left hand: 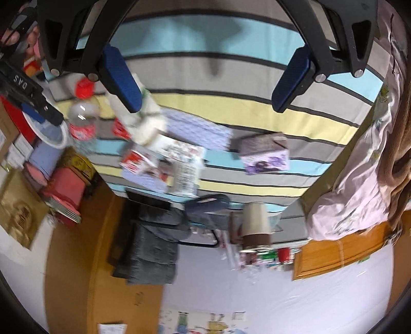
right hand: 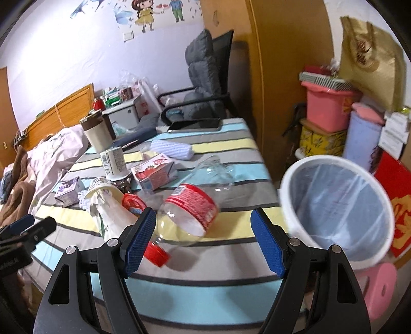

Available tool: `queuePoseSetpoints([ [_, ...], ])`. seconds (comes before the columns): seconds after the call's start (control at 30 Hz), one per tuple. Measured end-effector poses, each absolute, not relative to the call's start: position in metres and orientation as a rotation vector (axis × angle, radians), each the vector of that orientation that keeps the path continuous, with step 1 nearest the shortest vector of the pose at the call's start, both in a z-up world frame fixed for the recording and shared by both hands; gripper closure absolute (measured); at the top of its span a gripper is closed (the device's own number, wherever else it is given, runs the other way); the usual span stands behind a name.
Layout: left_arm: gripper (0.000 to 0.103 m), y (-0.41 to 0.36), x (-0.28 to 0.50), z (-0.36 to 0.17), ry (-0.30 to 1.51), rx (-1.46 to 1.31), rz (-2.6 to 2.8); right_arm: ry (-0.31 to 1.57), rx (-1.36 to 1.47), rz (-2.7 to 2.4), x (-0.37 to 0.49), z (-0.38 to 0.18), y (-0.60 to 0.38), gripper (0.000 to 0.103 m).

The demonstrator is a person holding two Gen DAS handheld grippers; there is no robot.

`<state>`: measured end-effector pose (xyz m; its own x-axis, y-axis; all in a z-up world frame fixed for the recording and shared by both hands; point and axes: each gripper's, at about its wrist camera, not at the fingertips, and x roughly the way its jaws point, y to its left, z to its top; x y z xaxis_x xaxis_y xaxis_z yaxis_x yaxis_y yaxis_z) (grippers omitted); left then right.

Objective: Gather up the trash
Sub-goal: 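Move the right tool to the clear bottle while the left tool approaches the purple carton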

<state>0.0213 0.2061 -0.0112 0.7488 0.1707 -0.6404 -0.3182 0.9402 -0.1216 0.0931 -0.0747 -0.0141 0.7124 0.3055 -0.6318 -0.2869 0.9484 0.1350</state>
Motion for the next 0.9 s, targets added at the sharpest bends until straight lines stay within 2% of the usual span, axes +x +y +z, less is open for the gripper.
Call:
queuePoseSetpoints([
  [0.4,0.001,0.285,0.043,-0.025,0.701,-0.314,0.354,0.795,0.039,0.317,0.124,-0.029,-0.06,0.025],
  [0.83,0.001,0.317,0.082,-0.047,0.77,-0.317,0.316,0.848,-0.054,0.248,0.146,-0.036,-0.039,0.025],
  [0.9,0.001,0.316,0.086,-0.046,0.765,-0.306,0.306,0.844,-0.044,0.257,0.146,-0.035,-0.041,0.03],
])
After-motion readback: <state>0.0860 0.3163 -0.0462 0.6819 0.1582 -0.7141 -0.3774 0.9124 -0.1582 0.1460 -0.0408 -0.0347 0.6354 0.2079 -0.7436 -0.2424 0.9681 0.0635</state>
